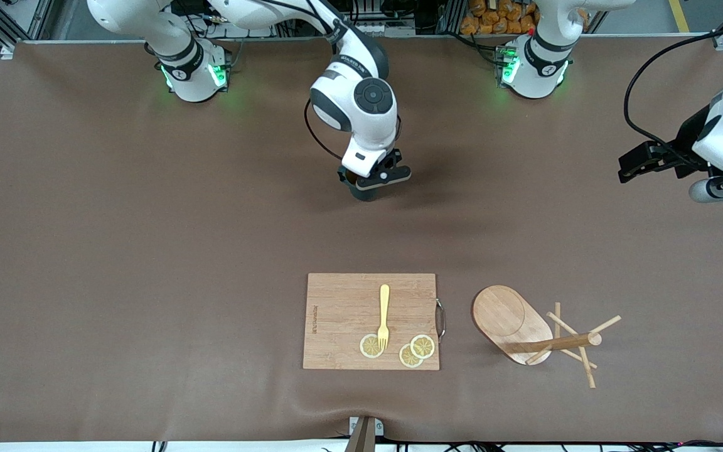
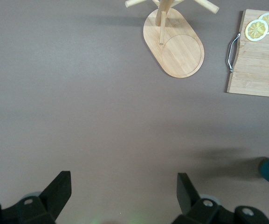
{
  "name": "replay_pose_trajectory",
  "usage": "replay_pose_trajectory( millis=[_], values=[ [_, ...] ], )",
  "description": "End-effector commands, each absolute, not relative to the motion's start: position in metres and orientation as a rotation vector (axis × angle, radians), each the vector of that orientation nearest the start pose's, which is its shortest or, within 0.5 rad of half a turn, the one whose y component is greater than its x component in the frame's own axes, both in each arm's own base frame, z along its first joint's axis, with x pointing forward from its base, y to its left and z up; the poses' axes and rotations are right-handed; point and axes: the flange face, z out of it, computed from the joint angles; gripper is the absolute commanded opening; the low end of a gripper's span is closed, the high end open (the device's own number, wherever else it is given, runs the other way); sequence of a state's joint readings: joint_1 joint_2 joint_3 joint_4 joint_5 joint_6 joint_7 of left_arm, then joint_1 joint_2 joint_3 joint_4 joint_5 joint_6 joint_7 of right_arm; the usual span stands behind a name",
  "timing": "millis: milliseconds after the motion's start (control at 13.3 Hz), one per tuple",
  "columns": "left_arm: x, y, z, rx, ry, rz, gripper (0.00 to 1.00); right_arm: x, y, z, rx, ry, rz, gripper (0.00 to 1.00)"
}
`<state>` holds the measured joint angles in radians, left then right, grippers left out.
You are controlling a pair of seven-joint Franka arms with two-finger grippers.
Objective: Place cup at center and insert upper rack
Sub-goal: 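Lower the mug onto the table and open the right gripper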
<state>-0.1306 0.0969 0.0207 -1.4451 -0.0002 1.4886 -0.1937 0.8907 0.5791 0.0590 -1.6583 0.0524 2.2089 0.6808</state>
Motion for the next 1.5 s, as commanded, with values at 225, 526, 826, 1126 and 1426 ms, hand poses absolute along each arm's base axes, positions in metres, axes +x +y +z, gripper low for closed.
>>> replay_pose_trajectory(
  millis=[225, 526, 826, 1126, 1426],
  values=[
    [0.573, -0.062, 0.624, -3.144, -0.165, 0.075, 1.0, 0.403, 0.56, 0.268, -3.105, -0.34, 0.074, 0.0],
    [0.573, -0.065, 0.624, -3.145, -0.155, 0.073, 1.0, 0.406, 0.559, 0.261, -3.113, -0.332, 0.08, 0.0],
    [0.572, -0.069, 0.624, -3.143, -0.225, 0.072, 1.0, 0.411, 0.559, 0.259, -3.112, -0.31, 0.079, 0.0],
    [0.571, -0.079, 0.625, -3.145, -0.242, 0.071, 1.0, 0.413, 0.557, 0.257, -3.118, -0.266, 0.08, 0.07],
    [0.571, -0.08, 0.625, -3.147, -0.242, 0.072, 1.0, 0.416, 0.556, 0.259, -3.115, -0.261, 0.075, 0.6]
  ],
)
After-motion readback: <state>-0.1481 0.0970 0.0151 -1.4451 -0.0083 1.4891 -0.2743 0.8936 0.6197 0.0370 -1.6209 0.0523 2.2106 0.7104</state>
